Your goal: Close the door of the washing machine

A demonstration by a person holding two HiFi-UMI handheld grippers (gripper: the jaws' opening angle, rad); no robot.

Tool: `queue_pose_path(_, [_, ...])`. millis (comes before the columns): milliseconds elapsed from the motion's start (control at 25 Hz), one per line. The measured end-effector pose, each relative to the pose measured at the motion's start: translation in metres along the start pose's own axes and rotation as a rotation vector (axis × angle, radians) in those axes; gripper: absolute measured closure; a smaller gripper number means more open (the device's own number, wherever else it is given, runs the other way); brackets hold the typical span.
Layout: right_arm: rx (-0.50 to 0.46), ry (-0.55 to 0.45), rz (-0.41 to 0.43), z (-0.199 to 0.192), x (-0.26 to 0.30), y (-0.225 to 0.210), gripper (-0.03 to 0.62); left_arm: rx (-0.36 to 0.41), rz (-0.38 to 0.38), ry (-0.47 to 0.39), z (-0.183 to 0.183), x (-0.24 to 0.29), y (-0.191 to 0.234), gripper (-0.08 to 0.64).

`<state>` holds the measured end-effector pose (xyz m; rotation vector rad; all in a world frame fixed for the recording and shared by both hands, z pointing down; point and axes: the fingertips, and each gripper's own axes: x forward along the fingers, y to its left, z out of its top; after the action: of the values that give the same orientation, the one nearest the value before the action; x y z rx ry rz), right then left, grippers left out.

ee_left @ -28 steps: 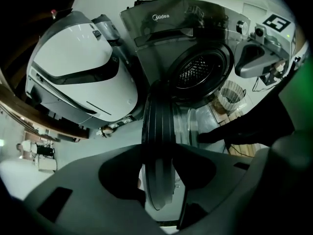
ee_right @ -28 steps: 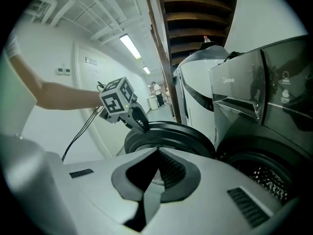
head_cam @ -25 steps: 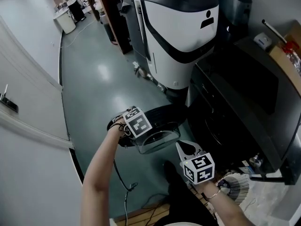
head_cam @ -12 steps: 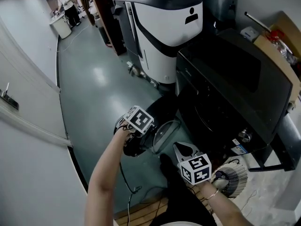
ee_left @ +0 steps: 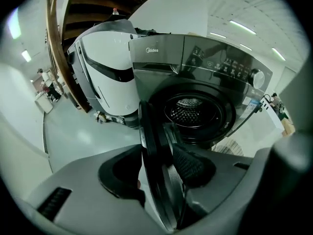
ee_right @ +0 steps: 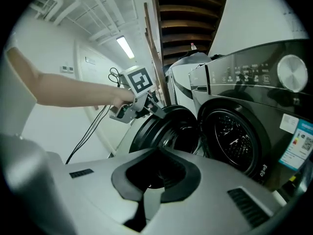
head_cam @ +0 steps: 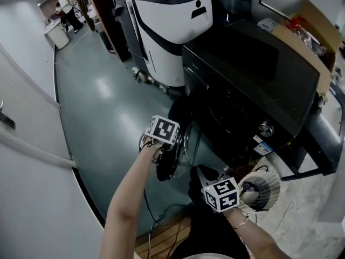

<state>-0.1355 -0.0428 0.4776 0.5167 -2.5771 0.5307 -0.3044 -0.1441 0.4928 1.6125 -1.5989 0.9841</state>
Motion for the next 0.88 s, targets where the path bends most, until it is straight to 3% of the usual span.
queue_pose_path(120, [0.013, 0.024, -0.035, -0.018, -0.011, -0.007, 0.584, -0.069, -0.028, -0.005, -0.001, 0.008, -0.02, 0.339])
queue_pose_path(400, [0.004, 0.068, -0.081, -0.053, -0.025, -0.014, 0.579, -0.15, -0.05, -0.049, 0.015, 0.011, -0.054, 0.333])
queue_pose_path(520, [0.012, 0.086, -0.071, -0.068, -0.022, -0.012, 0.492, -0.192, -0.058, -0.054, 0.02, 0.014, -0.066, 0.333])
queue_pose_path(720, [0.004, 0.108, -0.081, -0.079, -0.011, -0.015, 0.446, -0.255, -0.062, -0.099, 0.033, 0.022, -0.085, 0.329])
queue_pose_path(880, [-0.066, 0.145, -0.109, -0.087, -0.004, -0.021, 0.42, -0.302, -0.077, -0.12, 0.043, 0.028, -0.1, 0.324])
